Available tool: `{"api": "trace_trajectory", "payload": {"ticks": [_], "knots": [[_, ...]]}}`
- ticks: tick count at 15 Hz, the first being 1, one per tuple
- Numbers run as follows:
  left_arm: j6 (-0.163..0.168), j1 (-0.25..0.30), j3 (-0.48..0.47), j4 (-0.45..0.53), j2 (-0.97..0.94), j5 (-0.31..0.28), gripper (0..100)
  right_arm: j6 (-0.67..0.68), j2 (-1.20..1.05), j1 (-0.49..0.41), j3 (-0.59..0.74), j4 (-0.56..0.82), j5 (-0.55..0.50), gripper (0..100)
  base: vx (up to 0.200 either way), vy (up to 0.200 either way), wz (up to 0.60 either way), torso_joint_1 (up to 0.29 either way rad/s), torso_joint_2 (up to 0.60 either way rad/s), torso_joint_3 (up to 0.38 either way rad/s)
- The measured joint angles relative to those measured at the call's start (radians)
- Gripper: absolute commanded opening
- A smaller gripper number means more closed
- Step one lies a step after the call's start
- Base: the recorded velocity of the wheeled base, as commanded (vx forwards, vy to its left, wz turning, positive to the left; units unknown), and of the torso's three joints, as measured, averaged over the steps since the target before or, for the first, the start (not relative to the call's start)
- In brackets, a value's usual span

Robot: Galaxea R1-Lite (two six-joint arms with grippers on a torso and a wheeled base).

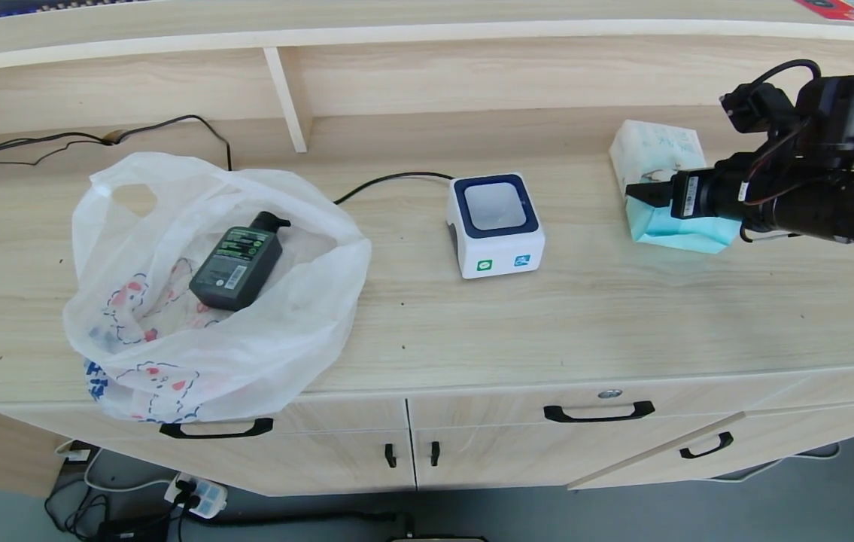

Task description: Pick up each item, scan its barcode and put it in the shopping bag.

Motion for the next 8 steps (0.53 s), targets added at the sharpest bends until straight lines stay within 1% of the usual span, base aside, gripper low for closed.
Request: {"api": "trace_trajectory", "payload": {"ticks": [1,4,6,8], "knots": [[0.002,-0.001,0.000,0.000,0.000,0.000,100,-0.008,0.001,-0.001,-0.027,0.045,-0.013,100,0.000,0.000,0.00,0.000,0.00,0.000],[0.001,-0.001,0.000,0.000,0.000,0.000,100,-0.035,-0.017,-0.004,-0.022,0.062,-0.020,100,0.000,0.000,0.00,0.000,0.00,0.000],[0.003,0.000,0.000,-0.001,0.000,0.000,100,-0.046,-0.059,0.002,0.054,0.056,-0.016,100,0.000,0.000,0.00,0.000,0.00,0.000],[0.003,0.000,0.000,-0.001,0.000,0.000,100,-0.051,-0.110,0.007,0.162,0.039,-0.011,100,0.000,0.000,0.00,0.000,0.00,0.000]]}}
